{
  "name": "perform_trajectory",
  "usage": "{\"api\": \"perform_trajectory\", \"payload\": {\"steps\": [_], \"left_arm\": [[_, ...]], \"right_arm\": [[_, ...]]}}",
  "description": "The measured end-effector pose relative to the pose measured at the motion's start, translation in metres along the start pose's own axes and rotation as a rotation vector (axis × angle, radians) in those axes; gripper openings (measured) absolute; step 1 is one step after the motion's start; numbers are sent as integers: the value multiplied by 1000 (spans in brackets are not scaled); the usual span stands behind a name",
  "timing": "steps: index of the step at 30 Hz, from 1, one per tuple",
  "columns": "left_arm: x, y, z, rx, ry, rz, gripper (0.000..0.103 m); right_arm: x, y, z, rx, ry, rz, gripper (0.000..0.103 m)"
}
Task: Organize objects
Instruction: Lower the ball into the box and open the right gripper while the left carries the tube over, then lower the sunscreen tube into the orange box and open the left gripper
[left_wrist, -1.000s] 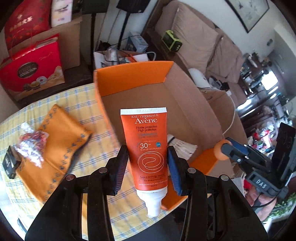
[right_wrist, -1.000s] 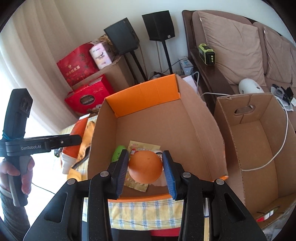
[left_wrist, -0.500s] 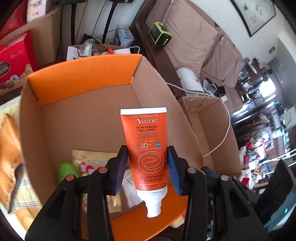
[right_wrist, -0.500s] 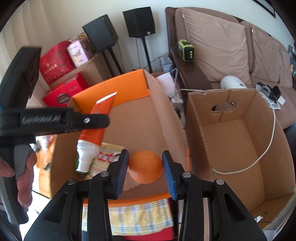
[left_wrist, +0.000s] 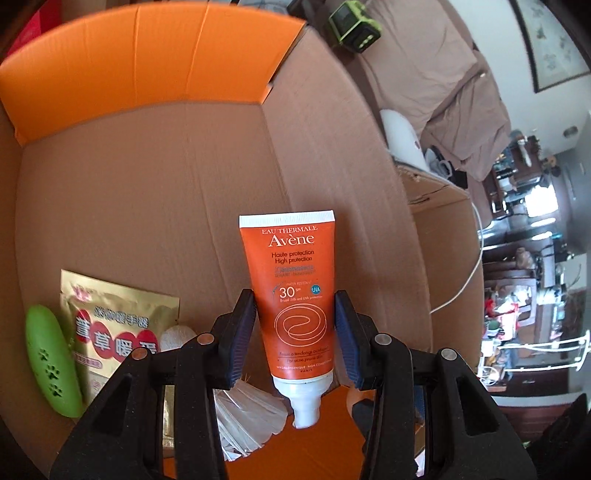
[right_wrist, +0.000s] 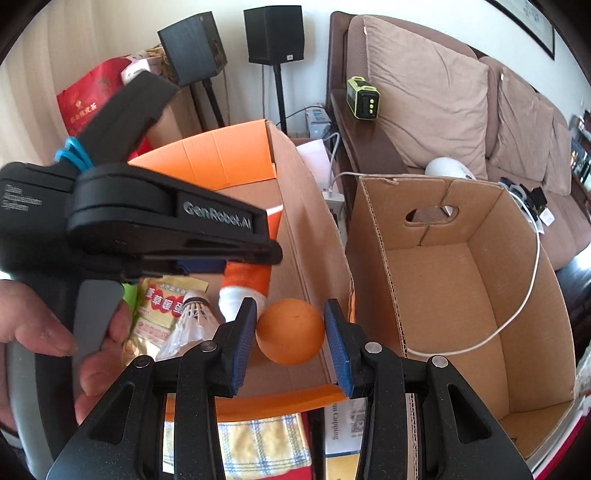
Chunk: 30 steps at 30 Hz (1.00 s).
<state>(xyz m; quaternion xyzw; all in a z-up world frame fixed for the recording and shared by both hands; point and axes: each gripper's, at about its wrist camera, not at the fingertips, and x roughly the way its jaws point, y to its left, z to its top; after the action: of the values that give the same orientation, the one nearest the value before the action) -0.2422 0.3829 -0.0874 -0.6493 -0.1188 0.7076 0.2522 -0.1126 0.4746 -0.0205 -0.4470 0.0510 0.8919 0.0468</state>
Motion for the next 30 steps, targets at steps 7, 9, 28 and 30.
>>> {"api": "perform_trajectory", "payload": {"steps": [7,9,28,30], "left_arm": [[10,-3,-3,36,33,6,40],[8,-6,-4,51,40,8,40],[-118,24,-43,213,-149,50,83],[-134,31,-52,231,-181,49,83]], "right_arm": [[-5,5,-1,-19,3,-37,43],[-7,3,-1,-7,4,-29,43],[-52,23,9,16,-87,45,62],[-54,28,10,16,-89,56,70]]}}
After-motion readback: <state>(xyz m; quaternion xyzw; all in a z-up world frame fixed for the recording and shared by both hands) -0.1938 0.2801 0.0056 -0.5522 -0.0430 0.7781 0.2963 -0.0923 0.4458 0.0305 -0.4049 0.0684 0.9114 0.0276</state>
